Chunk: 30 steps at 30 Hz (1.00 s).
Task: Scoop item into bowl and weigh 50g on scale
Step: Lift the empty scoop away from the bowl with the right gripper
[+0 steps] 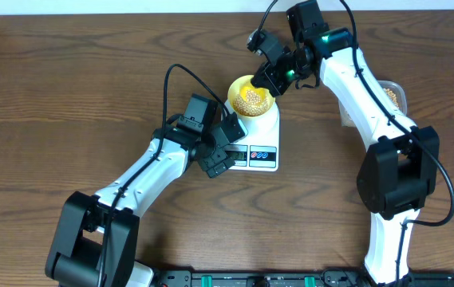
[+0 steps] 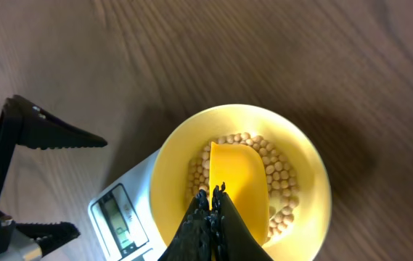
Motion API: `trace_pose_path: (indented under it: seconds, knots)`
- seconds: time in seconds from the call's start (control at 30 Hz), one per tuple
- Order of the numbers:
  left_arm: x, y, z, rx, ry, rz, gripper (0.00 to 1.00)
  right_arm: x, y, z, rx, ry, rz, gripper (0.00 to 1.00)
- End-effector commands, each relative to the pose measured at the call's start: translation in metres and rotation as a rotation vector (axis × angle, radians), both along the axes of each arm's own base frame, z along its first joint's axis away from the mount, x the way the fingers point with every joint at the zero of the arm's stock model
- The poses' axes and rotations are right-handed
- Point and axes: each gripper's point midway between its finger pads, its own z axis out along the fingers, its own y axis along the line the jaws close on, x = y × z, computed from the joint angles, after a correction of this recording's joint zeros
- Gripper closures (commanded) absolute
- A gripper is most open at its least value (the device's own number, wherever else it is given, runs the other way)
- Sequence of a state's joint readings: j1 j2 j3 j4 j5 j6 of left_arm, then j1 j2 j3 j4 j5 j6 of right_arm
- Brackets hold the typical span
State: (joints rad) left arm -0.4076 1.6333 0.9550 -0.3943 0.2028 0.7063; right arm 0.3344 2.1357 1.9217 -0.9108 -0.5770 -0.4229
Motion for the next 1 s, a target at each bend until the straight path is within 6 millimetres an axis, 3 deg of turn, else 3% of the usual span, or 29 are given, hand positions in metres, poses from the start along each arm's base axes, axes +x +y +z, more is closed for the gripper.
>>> trace_pose_path:
  seconds: [0.0,0.17,0.57,0.83,0.97]
  knots:
    - [-0.002,0.002,-0.006,0.016,0.016,0.008,0.02,0.007,0.004,0.010,-0.004,-0.067,0.034,0.99]
    - [-0.002,0.002,-0.006,0.016,0.016,0.008,0.02,0.008,0.004,0.013,-0.013,-0.119,0.086,0.99]
    - [-0.002,0.002,-0.006,0.016,0.016,0.008,0.02,0.013,0.006,0.048,-0.029,-0.262,0.195,0.99]
    - [-0.002,0.002,-0.006,0.016,0.016,0.008,0.02,0.008,-0.002,0.047,-0.101,-0.306,0.276,0.99]
    - [-0.002,0.002,-0.006,0.016,0.016,0.008,0.02,0.011,0.000,0.059,-0.098,-0.343,0.281,0.99]
